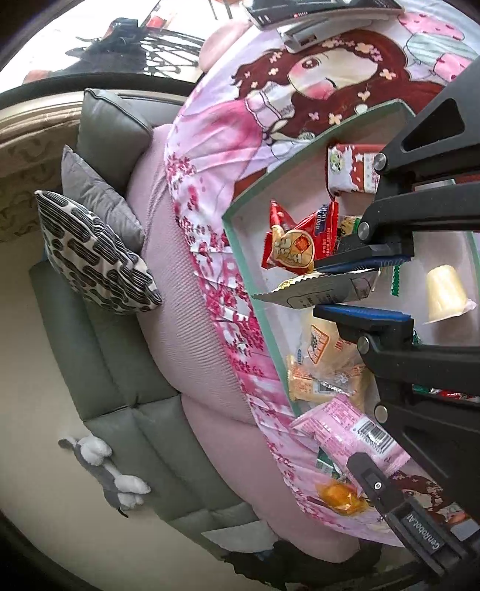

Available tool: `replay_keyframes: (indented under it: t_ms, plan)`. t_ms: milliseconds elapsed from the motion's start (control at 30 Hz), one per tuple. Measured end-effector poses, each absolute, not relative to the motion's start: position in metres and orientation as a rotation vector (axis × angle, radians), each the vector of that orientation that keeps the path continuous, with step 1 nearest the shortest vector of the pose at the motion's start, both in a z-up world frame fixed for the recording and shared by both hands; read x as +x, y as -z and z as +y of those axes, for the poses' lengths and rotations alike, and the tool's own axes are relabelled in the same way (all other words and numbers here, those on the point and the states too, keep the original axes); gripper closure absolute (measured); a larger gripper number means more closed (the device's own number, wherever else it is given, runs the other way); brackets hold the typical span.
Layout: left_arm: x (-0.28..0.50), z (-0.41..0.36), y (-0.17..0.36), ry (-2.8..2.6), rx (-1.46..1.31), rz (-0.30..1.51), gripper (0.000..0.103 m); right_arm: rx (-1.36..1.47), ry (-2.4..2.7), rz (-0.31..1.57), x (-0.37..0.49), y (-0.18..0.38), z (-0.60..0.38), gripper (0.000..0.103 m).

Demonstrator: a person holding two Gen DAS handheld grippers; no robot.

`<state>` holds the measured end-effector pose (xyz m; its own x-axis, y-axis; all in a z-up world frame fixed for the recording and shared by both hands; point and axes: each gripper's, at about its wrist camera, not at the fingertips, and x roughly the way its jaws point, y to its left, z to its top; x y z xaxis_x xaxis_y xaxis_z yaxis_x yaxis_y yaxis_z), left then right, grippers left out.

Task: Organize snacks
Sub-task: 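Open both tools to drop the bags into the tray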

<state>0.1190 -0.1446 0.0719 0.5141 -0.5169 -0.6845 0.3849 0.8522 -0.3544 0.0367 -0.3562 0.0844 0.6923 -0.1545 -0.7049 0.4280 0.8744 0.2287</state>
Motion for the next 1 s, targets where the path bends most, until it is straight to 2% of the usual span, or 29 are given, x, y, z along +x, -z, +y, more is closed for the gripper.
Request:
replay_keyframes:
  t_ms: [500,733,800,867,933,1000]
  plan:
    - [0.125,-0.16,-0.041,0.552,-0.125,0.975,0.075,0.393,0.348,0.807,0.048,-0.065,-0.352,0.084]
    - [0.128,-0.16,-0.031,0.541,-0.135,1.001,0.07,0.386,0.375,0.823,0.048,-0.066,-0.354,0.083]
    - [0.129,-0.159,-0.03,0.544,-0.152,1.006,0.07,0.383,0.386,0.828,0.048,-0.066,-0.355,0.077]
    - [0.13,-0.157,-0.029,0.542,-0.163,1.013,0.067,0.38,0.399,0.829,0.047,-0.067,-0.356,0.061]
    - [0.13,-0.157,-0.029,0.53,-0.155,1.024,0.054,0.378,0.414,0.824,0.045,-0.069,-0.357,0.052]
    - [0.13,-0.156,-0.03,0.509,-0.143,1.029,0.051,0.377,0.419,0.817,0.044,-0.071,-0.358,0.052]
